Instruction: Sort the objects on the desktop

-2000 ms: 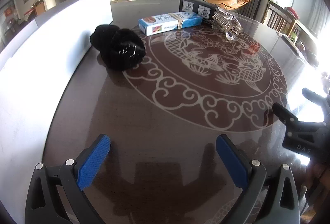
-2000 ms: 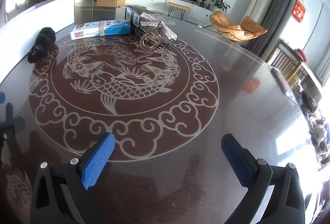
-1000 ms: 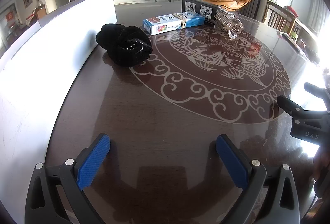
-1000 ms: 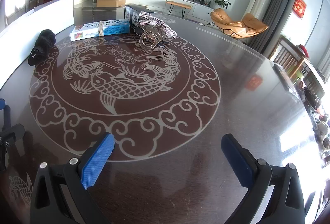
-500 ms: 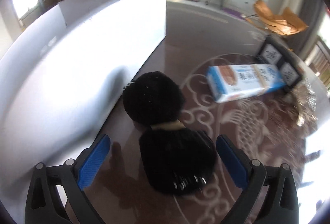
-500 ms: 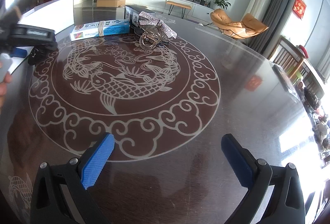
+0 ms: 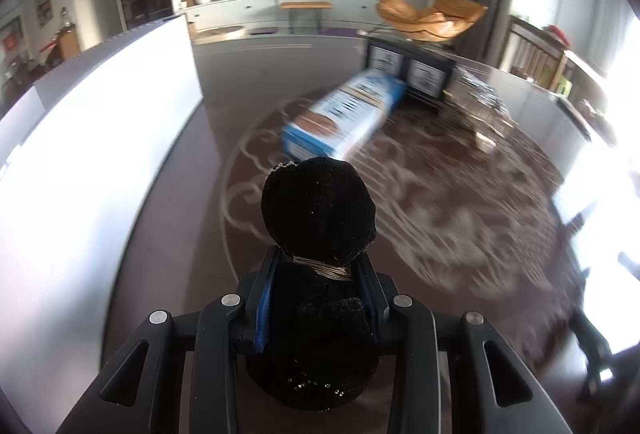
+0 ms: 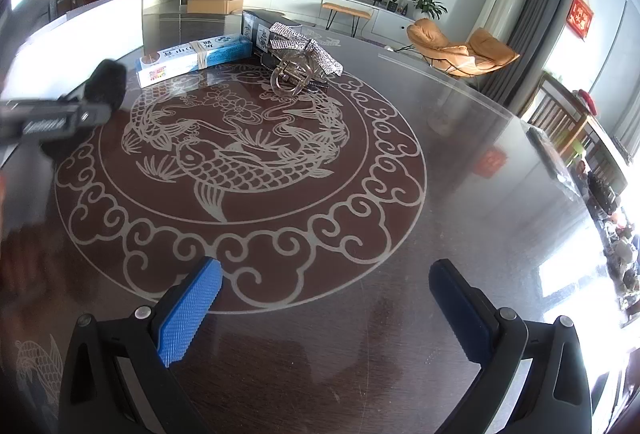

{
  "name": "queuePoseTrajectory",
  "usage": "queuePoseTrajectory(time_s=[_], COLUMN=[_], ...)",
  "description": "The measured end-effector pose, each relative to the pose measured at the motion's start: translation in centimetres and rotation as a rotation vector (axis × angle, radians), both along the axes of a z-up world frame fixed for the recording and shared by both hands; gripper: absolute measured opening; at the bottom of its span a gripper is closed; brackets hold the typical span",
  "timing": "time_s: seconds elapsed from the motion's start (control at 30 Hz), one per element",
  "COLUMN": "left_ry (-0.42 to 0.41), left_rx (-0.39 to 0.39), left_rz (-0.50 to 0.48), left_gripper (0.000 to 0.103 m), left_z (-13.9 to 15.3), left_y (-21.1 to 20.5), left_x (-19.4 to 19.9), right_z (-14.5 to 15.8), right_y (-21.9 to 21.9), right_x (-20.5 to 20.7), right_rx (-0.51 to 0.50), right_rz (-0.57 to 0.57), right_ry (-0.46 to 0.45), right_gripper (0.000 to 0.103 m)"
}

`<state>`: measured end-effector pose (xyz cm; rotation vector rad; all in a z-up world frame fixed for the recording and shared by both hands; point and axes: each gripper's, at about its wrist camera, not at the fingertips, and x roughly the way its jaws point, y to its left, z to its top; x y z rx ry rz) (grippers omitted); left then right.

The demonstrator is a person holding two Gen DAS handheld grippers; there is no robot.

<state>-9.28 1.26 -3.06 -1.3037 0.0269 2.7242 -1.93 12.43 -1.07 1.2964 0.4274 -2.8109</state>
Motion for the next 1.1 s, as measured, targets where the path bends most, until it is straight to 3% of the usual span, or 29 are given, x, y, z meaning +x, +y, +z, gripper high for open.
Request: queuePoseTrajectory(time_s=[0.2, 0.23, 0.3, 0.33, 0.37, 0.47, 0.57, 1.1], left_ry=[0.003, 0.002, -0.004, -0.014, -0.04, -0.046, -0.06, -0.062], left_rx=[0.011, 0.02, 0.042, 0.037, 0.016, 0.008, -0.052, -0.048], left_rz=[-0.109, -0.109, -0.094, -0.073, -0.04, -0.03, -0.042, -0.043], left_gripper=[0.038, 0.043, 0.063, 0.088, 0.098, 0.1, 0.103, 0.103], left_z=[0.4, 0.4, 0.2, 0.1, -0.2, -0.6, -0.9, -0.9], left_y=[1.6, 1.5, 0.9, 0.7, 0.6, 0.3, 1.1, 1.0], left_x=[5.2, 5.7, 6.1, 6.2, 6.1, 5.2, 4.9, 5.0], right_z=[0.0, 0.0, 0.0, 0.0, 0.0, 0.0, 0.0, 0.1], right_y=[-0.1, -0.1, -0.1, -0.1, -0.1, -0.1, -0.1, -0.1], right_x=[0.0, 0.0, 0.0, 0.0, 0.0, 0.0, 0.0, 0.0], right_rx=[0.002, 0.002, 0.002, 0.002, 0.002, 0.005, 0.004, 0.003], right_rz=[0.0, 0.0, 0.0, 0.0, 0.0, 0.0, 0.0, -0.001], right_ry=[0.001, 0.001, 0.001, 0.001, 0.001, 0.002, 0.001, 0.001], right_gripper=[0.103, 0.103, 0.103, 0.103, 0.103, 0.103, 0.103, 0.103])
